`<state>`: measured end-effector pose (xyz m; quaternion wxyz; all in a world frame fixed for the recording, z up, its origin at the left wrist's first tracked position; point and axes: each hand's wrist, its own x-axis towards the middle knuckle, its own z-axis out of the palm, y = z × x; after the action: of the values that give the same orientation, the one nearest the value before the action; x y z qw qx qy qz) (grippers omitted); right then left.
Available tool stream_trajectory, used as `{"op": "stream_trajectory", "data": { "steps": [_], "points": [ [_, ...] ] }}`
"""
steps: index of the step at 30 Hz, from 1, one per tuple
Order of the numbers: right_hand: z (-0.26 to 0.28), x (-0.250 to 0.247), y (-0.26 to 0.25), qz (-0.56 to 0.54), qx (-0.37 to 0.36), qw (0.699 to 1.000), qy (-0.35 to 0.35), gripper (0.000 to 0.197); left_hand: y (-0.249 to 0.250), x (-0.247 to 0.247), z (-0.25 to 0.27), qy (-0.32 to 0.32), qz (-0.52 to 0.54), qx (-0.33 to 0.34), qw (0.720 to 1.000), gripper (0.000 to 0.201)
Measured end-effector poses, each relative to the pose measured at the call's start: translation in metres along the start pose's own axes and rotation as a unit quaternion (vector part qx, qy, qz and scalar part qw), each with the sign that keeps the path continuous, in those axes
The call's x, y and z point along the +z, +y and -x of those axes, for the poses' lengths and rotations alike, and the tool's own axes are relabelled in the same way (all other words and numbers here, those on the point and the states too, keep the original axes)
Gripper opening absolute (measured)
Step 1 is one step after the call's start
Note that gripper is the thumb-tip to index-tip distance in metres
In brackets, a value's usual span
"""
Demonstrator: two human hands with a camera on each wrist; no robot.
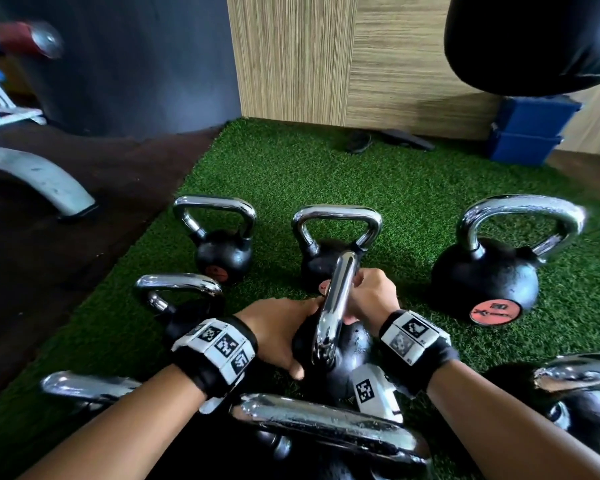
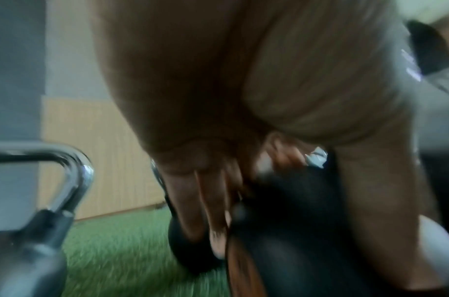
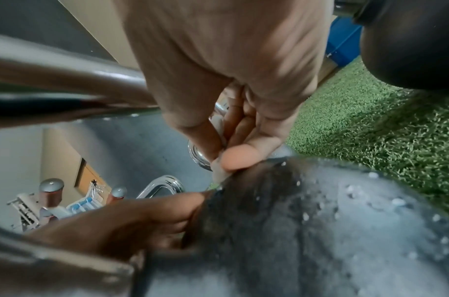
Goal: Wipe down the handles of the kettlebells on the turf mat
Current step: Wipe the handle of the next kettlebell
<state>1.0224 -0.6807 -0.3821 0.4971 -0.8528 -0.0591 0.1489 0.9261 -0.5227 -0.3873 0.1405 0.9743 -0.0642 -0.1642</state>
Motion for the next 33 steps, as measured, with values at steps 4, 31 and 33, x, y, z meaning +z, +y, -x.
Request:
{"op": "stream_trajectory", "data": {
  "steps": [4, 31, 33],
  "points": [
    [0.009, -0.015, -0.002, 0.073, -0.051, 0.996, -0.009, 0.018, 0.007, -0.042, 0.021, 0.086, 0.049, -0.023, 0.995, 0.037],
    [0.053, -0.072, -0.050, 0.524, -0.167, 0.834, -0.042, 0.034, 0.033, -0.120, 0.002, -0.029, -0.133, 0.078, 0.988, 0.085],
    [0.060, -0.071, -0.052, 0.518, -0.149, 0.841, -0.041, 0.033, 0.027, -0.116, 0.004, -0.003, -0.114, 0.078, 0.990, 0.084]
  ]
}}
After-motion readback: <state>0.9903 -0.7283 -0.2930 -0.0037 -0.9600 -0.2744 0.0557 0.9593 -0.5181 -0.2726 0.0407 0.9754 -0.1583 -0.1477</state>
